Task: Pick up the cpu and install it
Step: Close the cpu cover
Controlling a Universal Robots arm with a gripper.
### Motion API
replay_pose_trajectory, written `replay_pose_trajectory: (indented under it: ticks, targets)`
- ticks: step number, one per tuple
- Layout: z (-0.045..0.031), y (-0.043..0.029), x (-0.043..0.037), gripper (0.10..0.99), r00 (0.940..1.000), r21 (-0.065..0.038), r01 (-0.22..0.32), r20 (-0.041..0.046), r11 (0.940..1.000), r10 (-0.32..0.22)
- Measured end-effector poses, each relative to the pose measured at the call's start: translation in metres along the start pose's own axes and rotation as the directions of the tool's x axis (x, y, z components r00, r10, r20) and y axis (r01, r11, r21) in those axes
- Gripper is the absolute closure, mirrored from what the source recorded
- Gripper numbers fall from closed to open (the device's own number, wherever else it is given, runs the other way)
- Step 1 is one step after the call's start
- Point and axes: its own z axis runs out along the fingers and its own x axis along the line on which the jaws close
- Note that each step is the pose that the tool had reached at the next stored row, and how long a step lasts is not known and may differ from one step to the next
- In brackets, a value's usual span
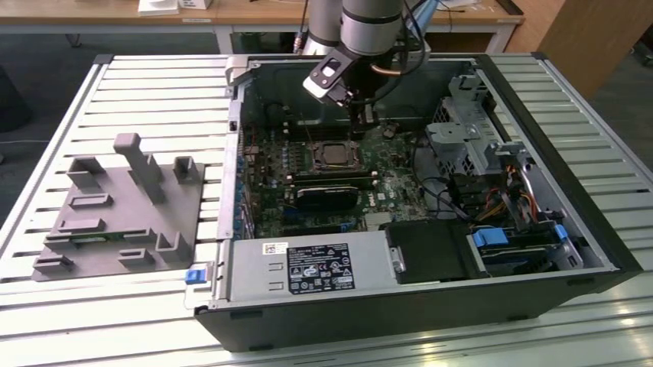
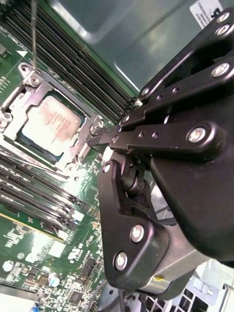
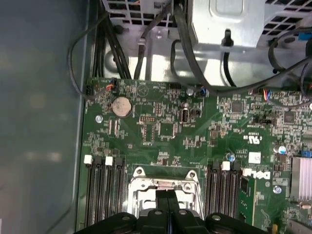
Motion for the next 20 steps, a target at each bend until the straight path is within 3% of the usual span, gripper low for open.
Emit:
replay_pose_trajectory:
  ticks: [15, 20]
  targets:
    - [0.0133, -0.0099, 0.0005, 0.980, 1.0000, 0.000, 0.000, -0.0001, 1.0000, 0.000]
    - [0.0159, -0.0201, 0.0010, 0.980, 1.0000, 0.000, 0.000, 0.0000, 1.0000, 0.000]
